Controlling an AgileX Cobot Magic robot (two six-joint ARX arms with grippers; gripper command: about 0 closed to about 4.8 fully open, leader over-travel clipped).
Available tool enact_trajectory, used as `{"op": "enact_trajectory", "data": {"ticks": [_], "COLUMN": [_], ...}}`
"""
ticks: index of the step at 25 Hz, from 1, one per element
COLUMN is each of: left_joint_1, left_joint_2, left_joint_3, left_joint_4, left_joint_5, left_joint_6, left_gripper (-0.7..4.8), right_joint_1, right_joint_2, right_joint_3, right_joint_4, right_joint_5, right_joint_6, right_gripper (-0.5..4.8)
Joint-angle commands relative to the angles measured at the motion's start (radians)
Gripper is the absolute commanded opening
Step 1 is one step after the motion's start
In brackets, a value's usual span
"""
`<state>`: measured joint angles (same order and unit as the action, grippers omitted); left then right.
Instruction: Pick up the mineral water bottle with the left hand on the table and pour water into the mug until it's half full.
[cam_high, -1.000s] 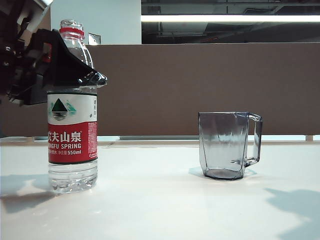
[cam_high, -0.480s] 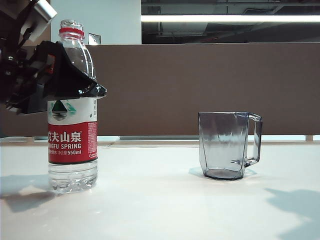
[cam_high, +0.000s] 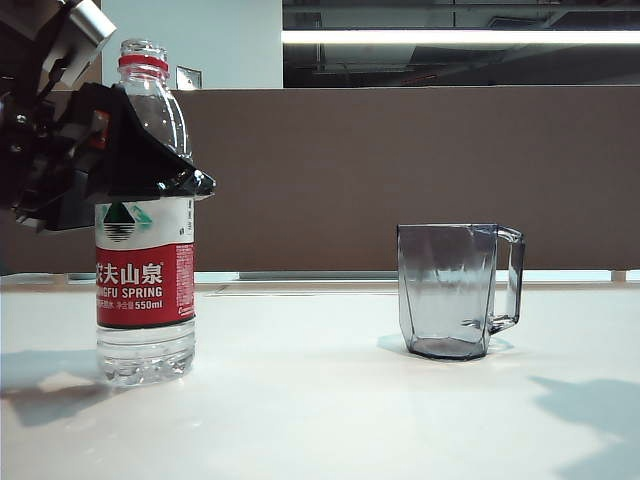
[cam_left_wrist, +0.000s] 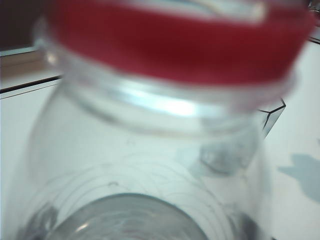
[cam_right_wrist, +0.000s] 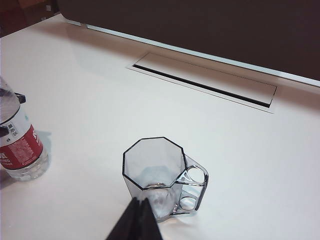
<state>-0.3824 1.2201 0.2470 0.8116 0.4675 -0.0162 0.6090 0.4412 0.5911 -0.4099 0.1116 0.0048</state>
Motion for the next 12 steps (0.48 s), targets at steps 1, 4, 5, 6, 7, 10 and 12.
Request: {"op": "enact_trajectory", "data": {"ticks": [1,4,5,6,7,10,12], "left_joint_1": [-0.002,-0.002,-0.002,-0.002,-0.002,-0.002,-0.002], "left_joint_2": [-0.003,-0.003,-0.003,-0.003,-0.003,-0.003,-0.003], "left_joint_3": [0.003,0.003,0.003,0.003,0.003,0.003,0.003], "left_joint_4": [0.013,0.013,0.013,0.013,0.013,0.013,0.013], "left_joint_5": [0.005,0.005,0.005,0.004,0.004,0.004,0.004], "left_joint_6": [0.005,0.005,0.005,0.005,0.005,0.005,0.005], "left_gripper": [4.79,4.01,3.76,3.2,2.77,1.76,1.74], "right_joint_1": [0.001,0.001,0.001,0.001,0.001,0.001,0.001], "right_joint_2": [-0.001,-0.001,-0.001,-0.001,-0.001,-0.001,-0.001], "right_joint_3": [0.005,0.005,0.005,0.005,0.005,0.005,0.005], "right_joint_4": [0.018,0.018,0.018,0.018,0.018,0.018,0.018], "right_joint_5": [-0.001,-0.001,-0.001,-0.001,-0.001,-0.001,-0.001], "right_joint_6": [0.003,0.003,0.003,0.003,0.003,0.003,0.003], "right_gripper": [-0.02,-0.02,-0.02,-0.02,-0.02,-0.02,-0.02]}}
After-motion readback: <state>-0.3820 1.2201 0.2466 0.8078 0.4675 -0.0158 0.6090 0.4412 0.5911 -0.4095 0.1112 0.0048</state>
